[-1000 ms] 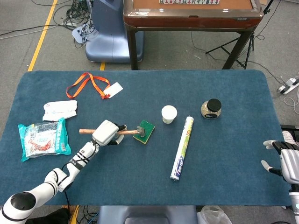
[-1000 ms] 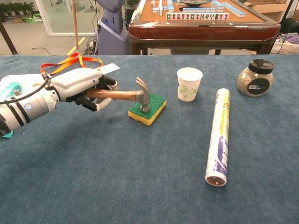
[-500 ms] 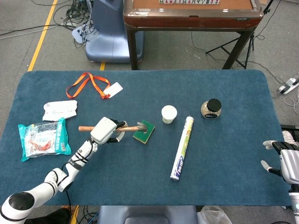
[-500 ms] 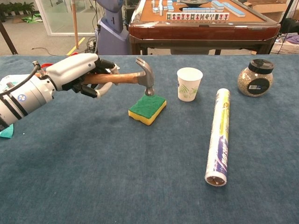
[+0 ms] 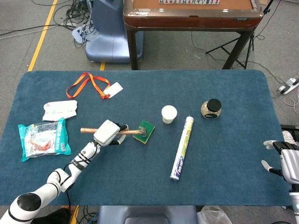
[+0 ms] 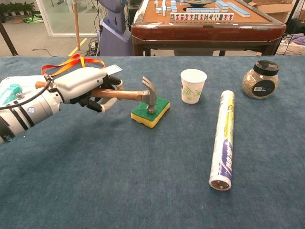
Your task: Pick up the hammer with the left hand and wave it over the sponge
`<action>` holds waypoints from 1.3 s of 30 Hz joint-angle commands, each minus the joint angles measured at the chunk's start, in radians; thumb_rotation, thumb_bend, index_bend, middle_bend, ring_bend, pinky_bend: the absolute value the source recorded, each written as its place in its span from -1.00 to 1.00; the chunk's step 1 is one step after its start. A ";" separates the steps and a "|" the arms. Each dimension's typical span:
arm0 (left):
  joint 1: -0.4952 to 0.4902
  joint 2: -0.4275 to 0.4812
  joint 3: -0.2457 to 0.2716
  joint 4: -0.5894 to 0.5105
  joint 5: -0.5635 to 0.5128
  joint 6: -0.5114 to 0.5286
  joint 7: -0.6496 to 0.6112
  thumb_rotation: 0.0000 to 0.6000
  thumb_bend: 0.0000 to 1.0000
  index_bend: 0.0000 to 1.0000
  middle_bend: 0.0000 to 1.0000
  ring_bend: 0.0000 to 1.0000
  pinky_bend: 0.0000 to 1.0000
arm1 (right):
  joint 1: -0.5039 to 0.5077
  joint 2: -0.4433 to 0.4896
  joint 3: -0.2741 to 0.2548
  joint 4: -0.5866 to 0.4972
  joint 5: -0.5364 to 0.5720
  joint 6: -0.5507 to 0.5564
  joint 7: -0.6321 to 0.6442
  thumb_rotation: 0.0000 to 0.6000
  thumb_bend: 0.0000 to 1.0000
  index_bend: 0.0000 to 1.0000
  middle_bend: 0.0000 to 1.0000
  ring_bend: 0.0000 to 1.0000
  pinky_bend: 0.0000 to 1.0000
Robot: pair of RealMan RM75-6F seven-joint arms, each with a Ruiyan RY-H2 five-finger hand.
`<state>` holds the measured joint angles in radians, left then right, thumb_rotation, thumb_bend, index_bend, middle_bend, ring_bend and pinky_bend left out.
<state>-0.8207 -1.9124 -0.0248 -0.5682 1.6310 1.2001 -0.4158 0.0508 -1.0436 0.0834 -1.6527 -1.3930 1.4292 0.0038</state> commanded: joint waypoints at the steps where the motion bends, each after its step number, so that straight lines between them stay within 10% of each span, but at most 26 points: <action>1: 0.001 -0.009 0.008 0.018 0.002 0.000 -0.002 1.00 0.14 0.46 0.55 0.36 0.49 | 0.000 0.000 0.000 0.000 0.000 0.000 0.000 1.00 -0.65 -0.27 -0.17 -0.38 -0.34; 39: 0.109 0.035 0.007 0.105 -0.074 -0.026 -0.039 1.00 0.06 0.37 0.50 0.29 0.49 | 0.004 0.003 -0.006 -0.008 -0.002 -0.011 -0.005 1.00 -0.65 -0.27 -0.17 -0.38 -0.34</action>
<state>-0.7142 -1.8764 -0.0154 -0.4594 1.5607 1.1781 -0.4553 0.0546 -1.0408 0.0776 -1.6603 -1.3949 1.4187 -0.0012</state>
